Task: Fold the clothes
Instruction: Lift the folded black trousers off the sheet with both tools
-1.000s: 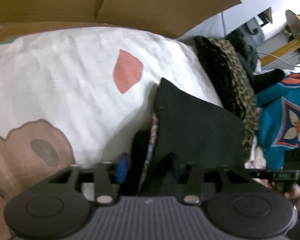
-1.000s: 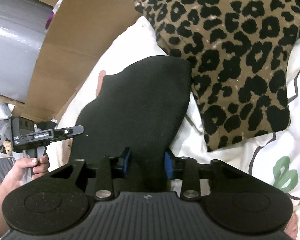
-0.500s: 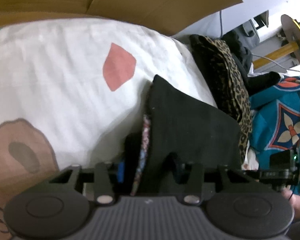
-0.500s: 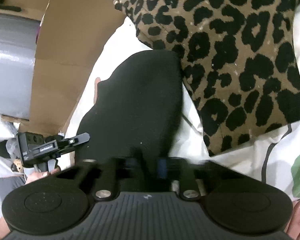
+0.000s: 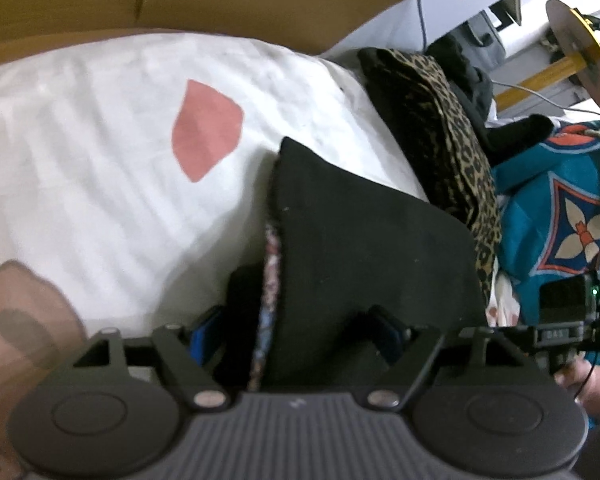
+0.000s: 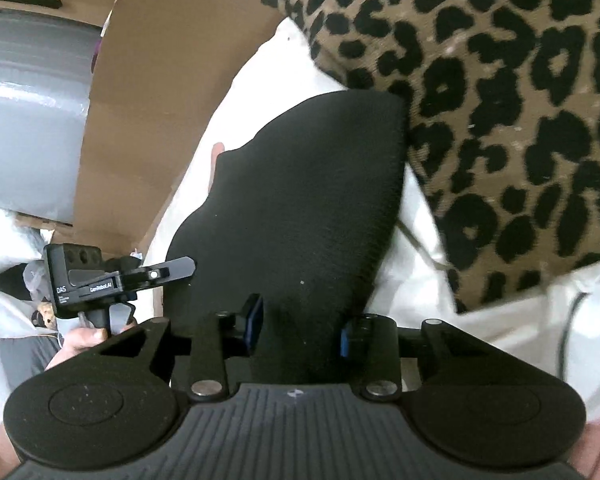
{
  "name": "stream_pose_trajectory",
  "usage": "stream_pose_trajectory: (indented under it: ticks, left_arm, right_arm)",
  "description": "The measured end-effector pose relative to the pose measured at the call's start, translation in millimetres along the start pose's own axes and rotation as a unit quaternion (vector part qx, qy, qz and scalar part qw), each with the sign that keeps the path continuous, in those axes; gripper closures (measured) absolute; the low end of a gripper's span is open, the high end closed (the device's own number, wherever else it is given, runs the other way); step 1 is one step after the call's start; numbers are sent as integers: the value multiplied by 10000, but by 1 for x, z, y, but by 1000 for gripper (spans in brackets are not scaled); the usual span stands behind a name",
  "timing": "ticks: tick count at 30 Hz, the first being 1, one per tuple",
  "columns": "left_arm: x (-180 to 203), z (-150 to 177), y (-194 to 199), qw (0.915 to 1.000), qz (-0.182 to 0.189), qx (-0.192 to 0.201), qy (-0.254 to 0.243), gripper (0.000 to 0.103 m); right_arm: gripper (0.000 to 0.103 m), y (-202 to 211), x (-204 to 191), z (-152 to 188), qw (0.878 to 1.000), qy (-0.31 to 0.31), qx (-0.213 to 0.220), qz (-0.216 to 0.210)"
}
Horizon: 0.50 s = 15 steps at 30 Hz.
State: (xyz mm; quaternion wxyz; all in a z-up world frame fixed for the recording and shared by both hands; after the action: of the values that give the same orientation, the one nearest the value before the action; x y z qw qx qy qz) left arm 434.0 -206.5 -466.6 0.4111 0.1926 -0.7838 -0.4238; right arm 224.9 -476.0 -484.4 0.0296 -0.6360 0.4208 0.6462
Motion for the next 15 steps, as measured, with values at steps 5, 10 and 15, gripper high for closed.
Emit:
stream_pose_trajectory:
  ticks: [5, 10, 15]
  left_arm:
    - [-2, -4, -4, 9999, 116, -29, 54, 30]
    - [-2, -7, -5, 9999, 84, -32, 48, 53]
    - [2, -7, 2, 9999, -27, 111, 53, 65]
  right_arm:
    - [66, -8, 4, -3, 9999, -96, 60, 47]
    - [83, -6, 4, -3, 9997, -190, 123, 83]
    - [94, 2, 1, -2, 9988, -398, 196, 225]
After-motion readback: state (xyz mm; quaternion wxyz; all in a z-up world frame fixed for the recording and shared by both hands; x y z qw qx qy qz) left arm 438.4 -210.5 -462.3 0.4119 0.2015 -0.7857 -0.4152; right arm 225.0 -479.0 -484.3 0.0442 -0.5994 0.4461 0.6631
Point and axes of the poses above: each gripper's, at about its wrist camera, not at the fingertips, and y roughly against the way its jaws point, x to its right, z to its underside, the point moved 5 cm from there along -y, roughly the way its jaws point, and after that the axes turned 8 degrees about -z, right-handed, at the moved point
